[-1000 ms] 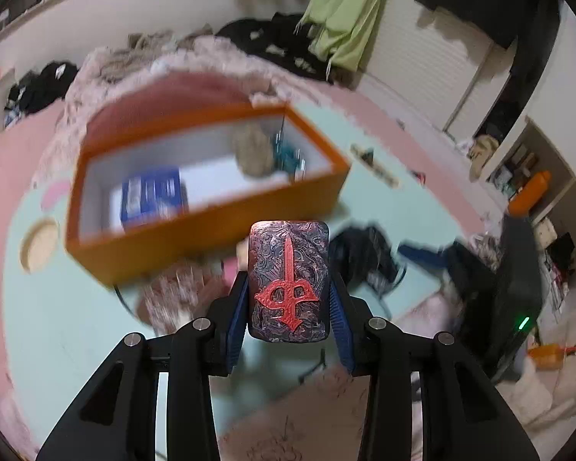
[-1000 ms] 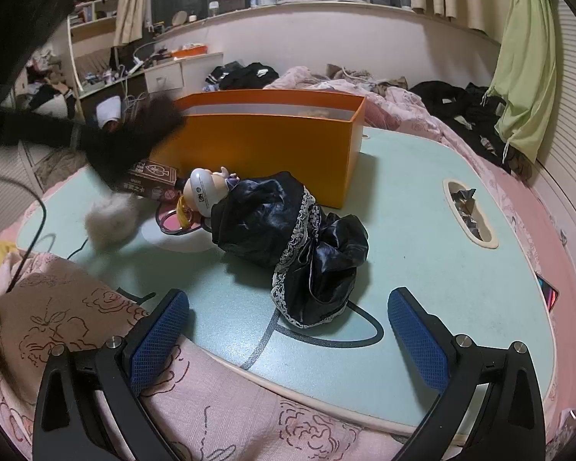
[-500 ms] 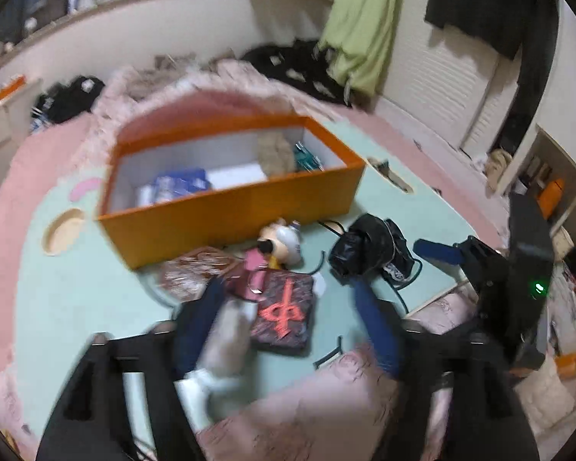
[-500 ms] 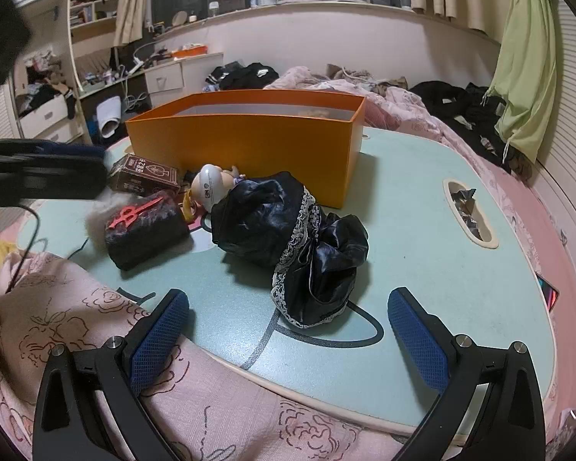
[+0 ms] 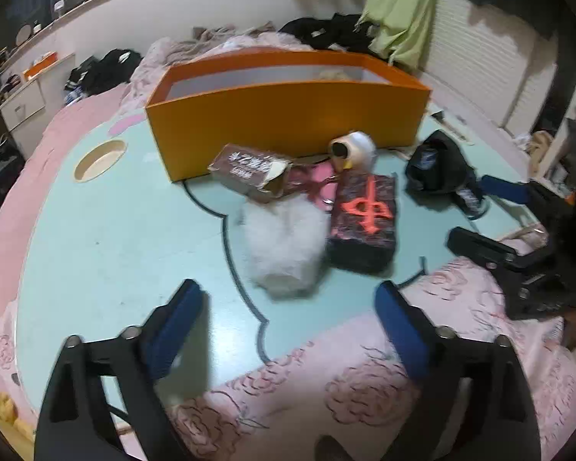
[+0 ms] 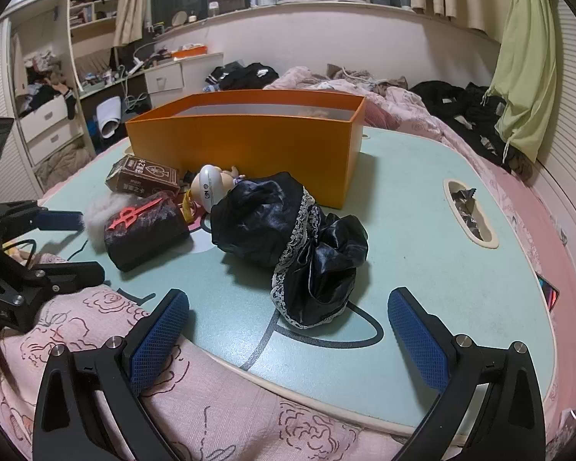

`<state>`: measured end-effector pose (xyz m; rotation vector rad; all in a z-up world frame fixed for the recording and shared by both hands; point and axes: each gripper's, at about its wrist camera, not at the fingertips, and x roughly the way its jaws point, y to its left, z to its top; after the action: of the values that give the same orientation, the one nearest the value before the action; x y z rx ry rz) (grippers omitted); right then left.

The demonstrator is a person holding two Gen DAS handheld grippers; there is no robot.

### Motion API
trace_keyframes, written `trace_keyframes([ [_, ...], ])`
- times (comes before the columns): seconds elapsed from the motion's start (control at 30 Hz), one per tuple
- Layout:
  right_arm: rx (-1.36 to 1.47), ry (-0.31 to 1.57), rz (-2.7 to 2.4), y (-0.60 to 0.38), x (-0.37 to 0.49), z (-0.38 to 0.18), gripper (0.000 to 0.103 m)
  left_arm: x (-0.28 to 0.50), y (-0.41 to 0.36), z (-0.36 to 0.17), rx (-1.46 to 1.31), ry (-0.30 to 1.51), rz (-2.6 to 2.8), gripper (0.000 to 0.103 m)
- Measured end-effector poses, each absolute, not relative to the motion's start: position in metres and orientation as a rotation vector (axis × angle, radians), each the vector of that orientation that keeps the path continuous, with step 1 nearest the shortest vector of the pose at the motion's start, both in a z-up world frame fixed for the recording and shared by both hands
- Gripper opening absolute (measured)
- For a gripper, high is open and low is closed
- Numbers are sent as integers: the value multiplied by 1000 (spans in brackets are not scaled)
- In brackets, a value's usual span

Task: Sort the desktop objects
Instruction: 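Reach into the box and grasp the beige fluffy pom-pom with the right gripper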

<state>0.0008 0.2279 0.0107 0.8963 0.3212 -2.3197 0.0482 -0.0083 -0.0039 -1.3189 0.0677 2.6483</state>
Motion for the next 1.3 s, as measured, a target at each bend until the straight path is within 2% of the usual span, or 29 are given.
trace_keyframes([
  [0.2, 896, 319, -2320, 228, 1, 10, 103, 55, -11, -5, -1310, 63, 2658, 97],
  [0.3, 896, 319, -2319, 228, 1, 11, 103, 50, -11, -2, -1327, 56, 2666, 102],
  [0.83, 899, 320, -2329, 228, 2, 10, 103, 49, -14, 0, -1330, 53, 2664, 103],
  [1.1, 814, 188, -2325, 248, 6, 39, 103, 48, -15, 1, -1331, 54, 2663, 103],
  [1.2, 800, 41, -2308, 250, -14, 75, 94, 48, -15, 1, -1331, 54, 2662, 103],
  [1.27, 840, -27, -2267, 244, -35, 93, 83, 48, -16, 1, -1331, 54, 2662, 103],
  [1.3, 877, -46, -2241, 233, -51, 102, 81, 50, -16, 2, -1330, 54, 2662, 103],
])
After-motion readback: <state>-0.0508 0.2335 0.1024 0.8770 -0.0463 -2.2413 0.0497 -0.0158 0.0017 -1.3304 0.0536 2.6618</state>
